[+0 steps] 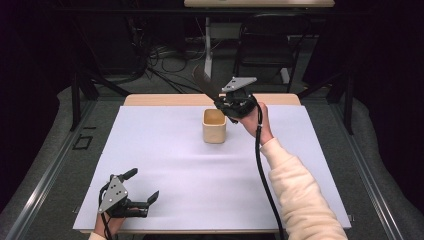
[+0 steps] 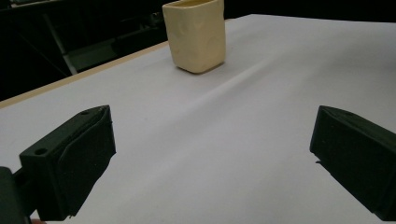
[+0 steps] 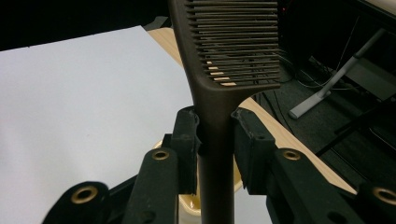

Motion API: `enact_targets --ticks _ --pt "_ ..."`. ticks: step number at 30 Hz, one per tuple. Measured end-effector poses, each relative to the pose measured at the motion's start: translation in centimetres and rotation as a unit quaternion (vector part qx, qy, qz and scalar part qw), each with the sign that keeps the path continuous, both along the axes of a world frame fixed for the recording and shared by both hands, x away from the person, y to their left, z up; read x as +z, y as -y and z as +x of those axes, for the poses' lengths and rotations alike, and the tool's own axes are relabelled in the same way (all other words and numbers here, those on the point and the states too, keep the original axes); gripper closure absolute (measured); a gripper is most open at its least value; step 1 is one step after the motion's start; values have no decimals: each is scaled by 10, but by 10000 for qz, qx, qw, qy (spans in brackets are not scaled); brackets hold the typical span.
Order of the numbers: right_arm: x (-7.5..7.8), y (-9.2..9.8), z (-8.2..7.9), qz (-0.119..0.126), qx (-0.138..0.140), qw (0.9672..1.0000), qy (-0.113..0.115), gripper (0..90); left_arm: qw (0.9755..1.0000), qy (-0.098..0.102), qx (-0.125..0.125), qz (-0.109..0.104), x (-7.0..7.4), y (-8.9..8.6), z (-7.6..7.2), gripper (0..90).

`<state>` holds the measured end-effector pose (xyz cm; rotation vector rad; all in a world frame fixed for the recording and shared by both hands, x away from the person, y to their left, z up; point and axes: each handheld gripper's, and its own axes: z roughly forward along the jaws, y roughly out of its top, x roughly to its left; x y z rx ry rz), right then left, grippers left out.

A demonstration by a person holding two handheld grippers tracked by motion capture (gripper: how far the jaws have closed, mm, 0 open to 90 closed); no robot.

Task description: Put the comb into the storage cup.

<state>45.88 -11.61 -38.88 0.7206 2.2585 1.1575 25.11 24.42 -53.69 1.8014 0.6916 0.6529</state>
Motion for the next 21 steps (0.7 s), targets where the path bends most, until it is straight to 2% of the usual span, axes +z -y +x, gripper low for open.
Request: enact_targets --ticks 16,21 --pt "1 -6 5 62 -17 10000 53 712 10000 5 0 1 0 0 0 0" --pt "1 -7 7 150 -32 9999 72 712 10000 4 2 1 0 0 0 1"
